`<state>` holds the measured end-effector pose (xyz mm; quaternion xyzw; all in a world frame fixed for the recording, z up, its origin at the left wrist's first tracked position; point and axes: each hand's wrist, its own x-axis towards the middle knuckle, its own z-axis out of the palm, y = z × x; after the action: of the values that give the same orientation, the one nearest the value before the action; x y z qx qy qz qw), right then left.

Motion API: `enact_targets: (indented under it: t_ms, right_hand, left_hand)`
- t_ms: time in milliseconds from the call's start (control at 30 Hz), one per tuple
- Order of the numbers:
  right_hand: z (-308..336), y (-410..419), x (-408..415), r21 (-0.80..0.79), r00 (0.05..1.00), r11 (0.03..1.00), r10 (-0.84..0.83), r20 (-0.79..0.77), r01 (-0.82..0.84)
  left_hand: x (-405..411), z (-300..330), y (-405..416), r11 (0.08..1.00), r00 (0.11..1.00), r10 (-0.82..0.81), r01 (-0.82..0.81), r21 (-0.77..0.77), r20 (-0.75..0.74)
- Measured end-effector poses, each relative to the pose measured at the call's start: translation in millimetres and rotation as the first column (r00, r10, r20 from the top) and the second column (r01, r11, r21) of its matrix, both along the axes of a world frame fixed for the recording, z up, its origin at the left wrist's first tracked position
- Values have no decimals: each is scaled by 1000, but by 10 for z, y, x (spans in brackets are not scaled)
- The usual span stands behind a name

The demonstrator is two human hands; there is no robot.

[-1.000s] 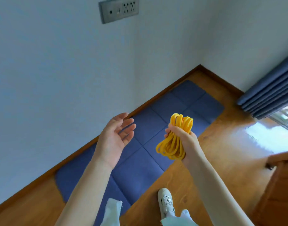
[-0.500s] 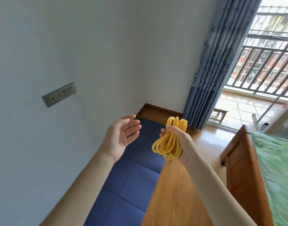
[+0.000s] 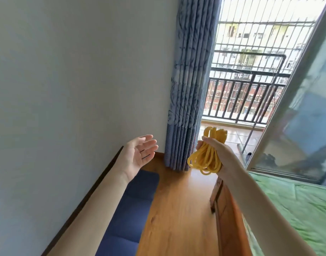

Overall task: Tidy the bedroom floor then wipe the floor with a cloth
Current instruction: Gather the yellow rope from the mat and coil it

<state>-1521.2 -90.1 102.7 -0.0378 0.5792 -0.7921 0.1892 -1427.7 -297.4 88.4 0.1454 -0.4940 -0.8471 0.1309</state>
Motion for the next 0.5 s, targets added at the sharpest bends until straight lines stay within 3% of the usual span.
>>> enact_targets:
  t_ms: [233, 500]
  right_hand:
    - [41, 368, -779, 28, 1000, 1000, -14, 0, 14]
    - [174, 452, -1934, -71, 979, 980, -190, -77, 185]
  left_hand:
    - [-1070, 167, 292, 995, 994, -103, 102, -13, -43]
    - [-2605, 420, 94, 965, 964, -258, 254, -62, -59]
